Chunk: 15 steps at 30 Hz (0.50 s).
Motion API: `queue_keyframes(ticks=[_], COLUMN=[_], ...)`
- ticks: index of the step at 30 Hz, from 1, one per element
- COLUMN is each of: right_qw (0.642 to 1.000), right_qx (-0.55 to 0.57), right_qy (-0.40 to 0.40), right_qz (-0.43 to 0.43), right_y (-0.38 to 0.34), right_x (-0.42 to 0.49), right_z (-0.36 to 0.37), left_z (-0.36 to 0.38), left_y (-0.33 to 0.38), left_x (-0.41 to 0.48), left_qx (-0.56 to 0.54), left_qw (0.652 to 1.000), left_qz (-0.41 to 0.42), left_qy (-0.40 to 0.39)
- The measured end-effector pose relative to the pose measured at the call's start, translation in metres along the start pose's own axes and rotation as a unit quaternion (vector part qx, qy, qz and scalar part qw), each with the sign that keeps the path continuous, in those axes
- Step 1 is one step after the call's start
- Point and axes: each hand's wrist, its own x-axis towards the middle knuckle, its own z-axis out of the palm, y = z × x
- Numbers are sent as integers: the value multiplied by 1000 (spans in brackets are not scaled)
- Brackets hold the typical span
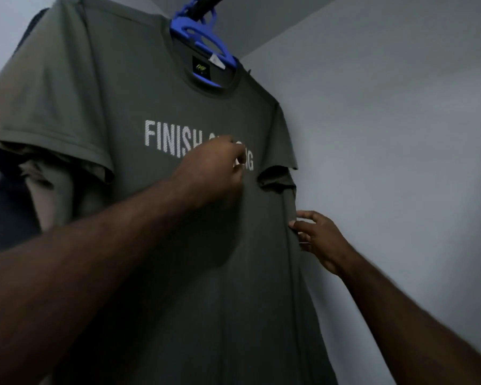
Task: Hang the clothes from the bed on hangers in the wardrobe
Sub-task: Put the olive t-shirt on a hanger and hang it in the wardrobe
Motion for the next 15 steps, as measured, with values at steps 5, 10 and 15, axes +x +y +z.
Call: queue_keyframes(ticks=[5,10,15], right_qw=[995,985,987], right_qx=[-77,-129,-135], right_qy=[55,118,89], right_qz=[27,9,14], right_y=[29,34,31], right_x=[-7,-8,-20], right_z=[9,3,7], left_z=[-23,-61,-71], left_y=[0,-8,-11], left_x=[-81,-180,-240], left_qx=[-81,-118,-116], left_qw=[993,947,900], left_qz=[-68,-226,-358], left_qy=[51,194,218])
